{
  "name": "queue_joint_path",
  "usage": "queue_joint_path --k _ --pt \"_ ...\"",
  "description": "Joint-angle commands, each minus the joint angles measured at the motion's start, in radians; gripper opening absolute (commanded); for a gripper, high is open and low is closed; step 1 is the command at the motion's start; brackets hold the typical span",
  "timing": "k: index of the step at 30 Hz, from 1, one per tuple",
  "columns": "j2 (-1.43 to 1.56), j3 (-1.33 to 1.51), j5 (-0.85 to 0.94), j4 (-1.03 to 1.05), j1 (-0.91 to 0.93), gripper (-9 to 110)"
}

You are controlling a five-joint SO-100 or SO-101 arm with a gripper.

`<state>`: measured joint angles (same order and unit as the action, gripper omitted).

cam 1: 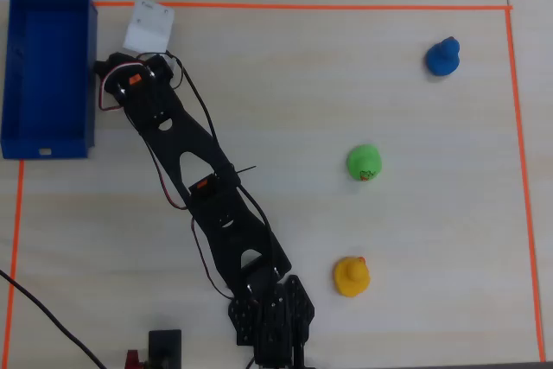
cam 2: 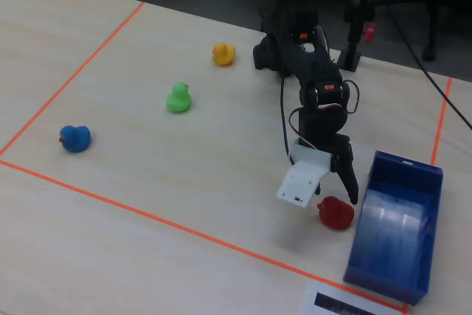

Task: Grasp red duck and put it into box.

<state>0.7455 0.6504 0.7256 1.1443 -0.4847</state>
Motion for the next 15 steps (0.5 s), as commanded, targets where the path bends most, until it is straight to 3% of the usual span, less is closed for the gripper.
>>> queue_joint_path --k 1,15 --pt "0.008 -0.074 0.011 -0.029 -0.003 35" --pt "-0.021 -0.049 0.006 -0.146 0.02 34"
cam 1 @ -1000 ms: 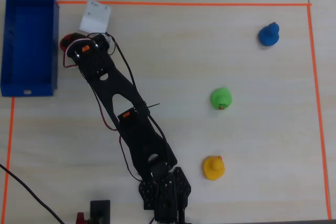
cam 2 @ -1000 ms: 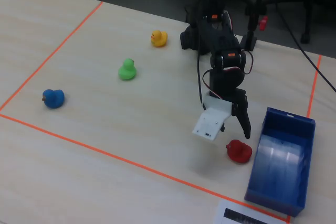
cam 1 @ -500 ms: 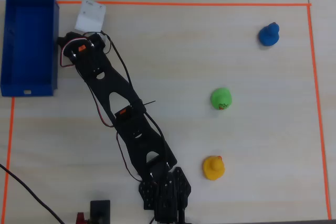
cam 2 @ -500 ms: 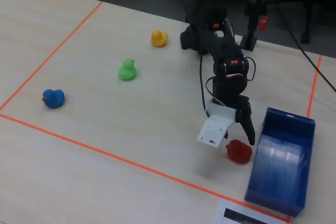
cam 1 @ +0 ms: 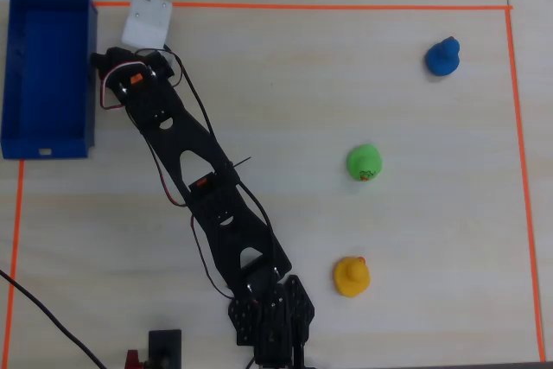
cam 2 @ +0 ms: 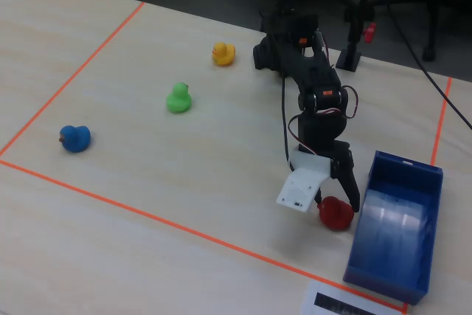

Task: Grasp red duck and put it into box.

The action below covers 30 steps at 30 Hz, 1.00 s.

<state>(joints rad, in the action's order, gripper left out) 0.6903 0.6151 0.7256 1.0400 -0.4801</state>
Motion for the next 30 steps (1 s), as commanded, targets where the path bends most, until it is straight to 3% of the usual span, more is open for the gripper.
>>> queue_joint_path --k 1,12,23,30 --pt "0.034 -0.014 0.009 -0.046 0.018 34" --pt "-0.005 0.012 0.051 -0.048 0.025 30" --pt "-0.005 0.011 0.006 -0.067 0.032 1" --pt "0.037 0.014 -0.052 -0.049 0.051 0"
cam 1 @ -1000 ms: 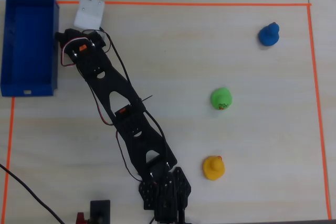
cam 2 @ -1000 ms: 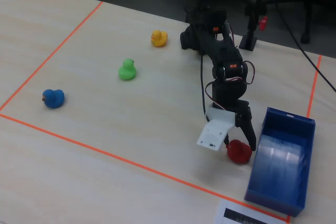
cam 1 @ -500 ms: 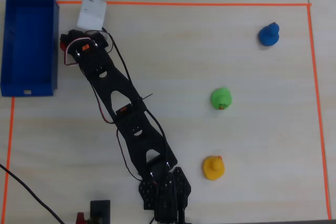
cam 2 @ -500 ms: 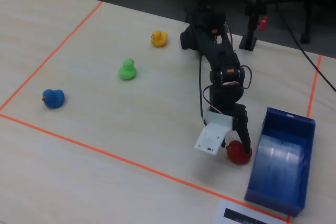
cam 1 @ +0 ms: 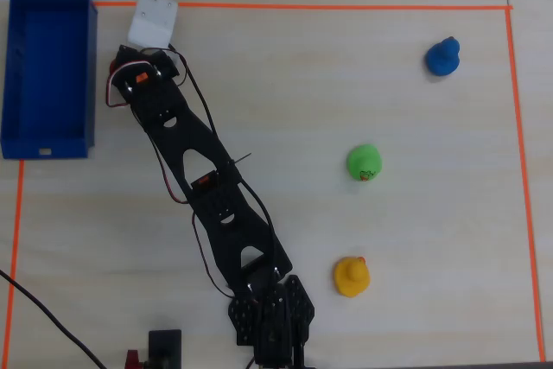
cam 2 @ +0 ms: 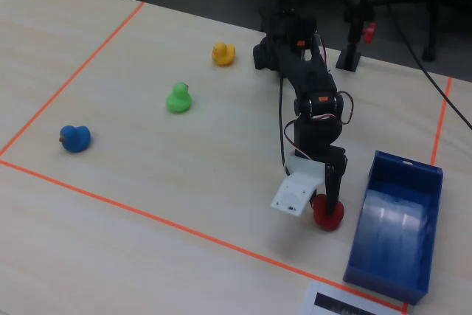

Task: Grasp red duck and put it into box.

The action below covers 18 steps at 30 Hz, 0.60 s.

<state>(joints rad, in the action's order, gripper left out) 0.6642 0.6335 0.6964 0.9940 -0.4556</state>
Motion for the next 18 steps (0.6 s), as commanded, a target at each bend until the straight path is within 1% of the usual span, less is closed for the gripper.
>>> queue_joint_path --k 1,5,9,11,14,18 --pt "0.091 -0.006 -0.037 0.009 0.032 0" --pt "0.256 -0.115 -0.124 0.107 0.058 0" --pt "0.357 -0.403 -0.181 0.295 0.037 0" --pt "0.397 -0.472 -0.193 0.356 -0.003 0" --pt "0.44 -0.443 -0.225 0.377 -0.08 0" --pt "0.331 -0.541 -0.241 0.426 -0.193 0"
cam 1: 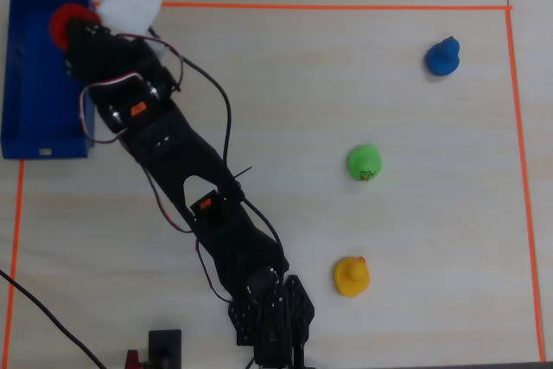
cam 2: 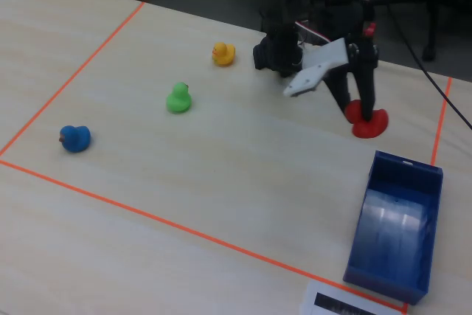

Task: Grasp red duck and put it into box.

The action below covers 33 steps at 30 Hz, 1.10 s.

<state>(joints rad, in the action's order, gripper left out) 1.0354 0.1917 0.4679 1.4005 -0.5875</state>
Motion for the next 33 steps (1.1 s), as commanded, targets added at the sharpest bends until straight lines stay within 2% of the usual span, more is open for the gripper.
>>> queue_joint_path --k 1,8,15,22,28,31,33 --pt "-0.067 -0.12 -0.015 0.023 -0.086 0" --pt "-0.262 -0.218 -0.043 -0.044 -0.167 0" --pt "-0.465 -0.295 -0.066 -0.143 -0.137 1" --pt "-0.552 -0.227 0.015 -0.247 -0.098 14" --pt "-0.583 -0.229 0.127 -0.163 -0.097 32" --pt "-0.586 -0.279 0.146 -0.118 -0.089 31" --pt "-0.549 -0.302 0.146 -0.081 -0.074 26"
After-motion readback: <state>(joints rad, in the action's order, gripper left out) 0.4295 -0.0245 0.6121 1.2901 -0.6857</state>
